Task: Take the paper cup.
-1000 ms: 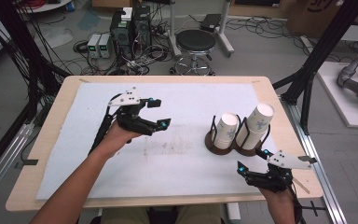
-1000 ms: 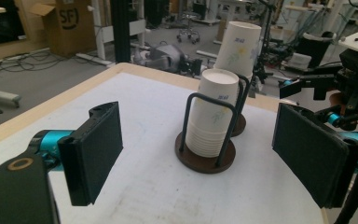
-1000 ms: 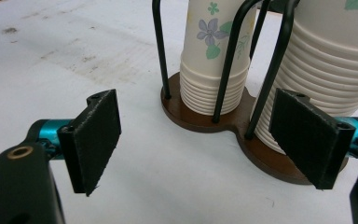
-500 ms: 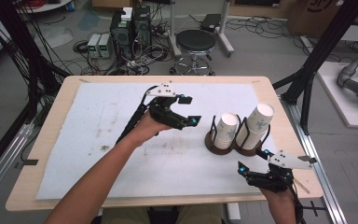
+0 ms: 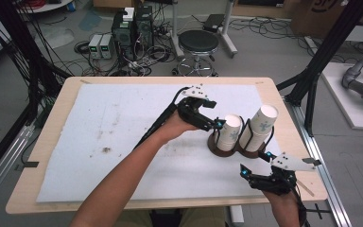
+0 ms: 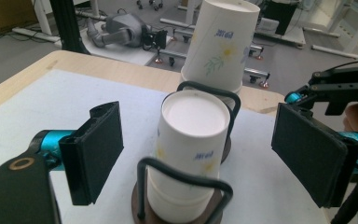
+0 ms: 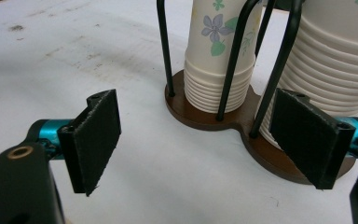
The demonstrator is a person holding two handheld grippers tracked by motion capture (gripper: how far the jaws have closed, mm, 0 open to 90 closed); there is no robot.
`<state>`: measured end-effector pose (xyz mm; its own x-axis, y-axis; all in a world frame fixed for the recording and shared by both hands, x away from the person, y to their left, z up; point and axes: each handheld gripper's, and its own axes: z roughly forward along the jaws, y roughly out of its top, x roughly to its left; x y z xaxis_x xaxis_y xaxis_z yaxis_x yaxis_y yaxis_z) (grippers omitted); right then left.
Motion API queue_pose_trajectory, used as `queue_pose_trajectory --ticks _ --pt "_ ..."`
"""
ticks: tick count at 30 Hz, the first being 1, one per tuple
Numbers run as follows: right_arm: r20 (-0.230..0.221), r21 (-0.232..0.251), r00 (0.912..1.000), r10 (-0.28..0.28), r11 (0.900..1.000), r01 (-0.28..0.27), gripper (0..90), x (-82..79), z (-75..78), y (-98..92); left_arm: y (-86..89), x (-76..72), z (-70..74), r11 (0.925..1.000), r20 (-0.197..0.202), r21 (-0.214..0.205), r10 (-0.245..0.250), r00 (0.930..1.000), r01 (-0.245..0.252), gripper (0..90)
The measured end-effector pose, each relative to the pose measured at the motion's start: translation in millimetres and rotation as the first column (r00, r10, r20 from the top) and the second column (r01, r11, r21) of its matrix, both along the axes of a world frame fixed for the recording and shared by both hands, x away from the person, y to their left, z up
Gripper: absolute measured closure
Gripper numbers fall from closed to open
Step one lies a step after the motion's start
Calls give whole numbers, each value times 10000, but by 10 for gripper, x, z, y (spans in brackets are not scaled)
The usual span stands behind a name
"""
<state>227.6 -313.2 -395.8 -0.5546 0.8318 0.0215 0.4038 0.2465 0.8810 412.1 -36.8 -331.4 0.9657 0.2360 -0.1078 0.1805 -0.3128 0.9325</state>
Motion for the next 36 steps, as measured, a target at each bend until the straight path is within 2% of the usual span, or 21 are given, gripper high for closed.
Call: queue_pose_trajectory --ticks 1,3,4,7,8,11,20,27,30,35,36 --pt "17 -3 10000 19 10000 -19 171 1 -1 3 -72 37 -13 9999 -108 -140 48 9999 -49 164" --pt "27 1 10000 32 10000 -32 171 -2 1 7 -104 48 -30 9999 -96 -90 100 9999 -101 165" --pt "23 -16 10000 68 10000 -68 171 -3 0 5 -158 75 -74 9999 -263 -14 172 9995 -172 167" --pt "-15 22 10000 51 10000 -51 171 -10 -2 5 -204 103 -111 9997 -298 171 176 9994 -171 168" --pt "-17 2 10000 56 10000 -56 171 -13 -7 0 -248 118 -137 9996 -505 199 194 9985 -184 167" --pt "-22 31 10000 54 10000 -54 171 -13 -9 -2 -309 129 -158 9996 -573 262 106 9983 -91 168" --pt "-27 6 10000 70 10000 -70 171 -30 -13 5 -428 108 -212 9976 -508 680 -98 9987 133 202" --pt "-21 -20 10000 74 10000 -74 171 -32 -17 5 -506 89 -249 9914 -319 1293 -167 9994 207 270" --pt "-29 -8 10000 75 10000 -75 171 -33 -17 2 -514 85 -250 9912 -275 1298 -203 9994 238 327" --pt "-51 5 10000 81 10000 -81 171 -33 -21 3 -504 90 -237 9915 -325 1295 -90 9994 132 341" --pt "-80 4 9999 75 10000 -75 171 -35 -21 4 -497 89 -228 9929 -366 1185 -38 9993 81 341"
